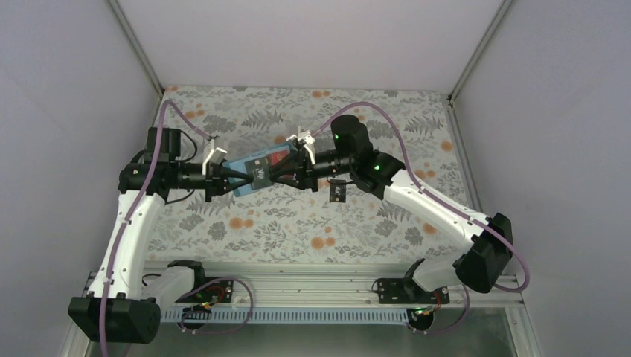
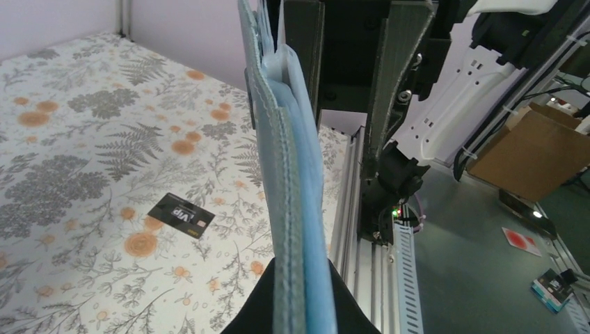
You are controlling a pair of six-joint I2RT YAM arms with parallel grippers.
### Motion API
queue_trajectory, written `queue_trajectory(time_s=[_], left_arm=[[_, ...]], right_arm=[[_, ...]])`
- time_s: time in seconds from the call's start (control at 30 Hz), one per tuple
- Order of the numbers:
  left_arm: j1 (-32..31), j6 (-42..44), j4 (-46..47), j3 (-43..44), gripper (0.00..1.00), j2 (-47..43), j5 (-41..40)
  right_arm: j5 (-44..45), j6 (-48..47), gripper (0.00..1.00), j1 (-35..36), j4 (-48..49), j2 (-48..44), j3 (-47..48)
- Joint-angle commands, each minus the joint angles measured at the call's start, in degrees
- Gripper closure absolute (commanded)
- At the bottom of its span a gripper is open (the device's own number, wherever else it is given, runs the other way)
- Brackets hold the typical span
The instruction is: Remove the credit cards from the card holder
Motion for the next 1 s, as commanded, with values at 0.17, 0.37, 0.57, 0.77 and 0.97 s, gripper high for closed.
queue_trajectory(time_s=[0.17,0.37,0.57,0.77,0.97], left_arm=[[0.0,12.3,-8.5,3.2,0.98,-0.9,9.5],[0.0,13.5,-9.5,3.4,0.98,-1.1,9.6],[0.0,13.2,-9.2,3.5,0.98,-0.8,9.4],[0.0,8.8,-5.5,2.9,0.98,-0.9,7.0],[0.0,8.2,-5.0,2.7,0.98,-1.0,6.8]], right_arm=[[-1.1,-2.4,0.71,-0.6,0.6,0.8,2.2],[0.5,-3.7,0.68,-2.9,-0.9,-1.1,1.5],[-3.2,-2.5,0.71,-3.4,0.6,-1.5,0.6],[-11.5,-5.9,0.67,-0.9,0.6,-1.0,0.6],[-11.5,-4.7,0.70,-0.3,1.9,-0.7,0.3]])
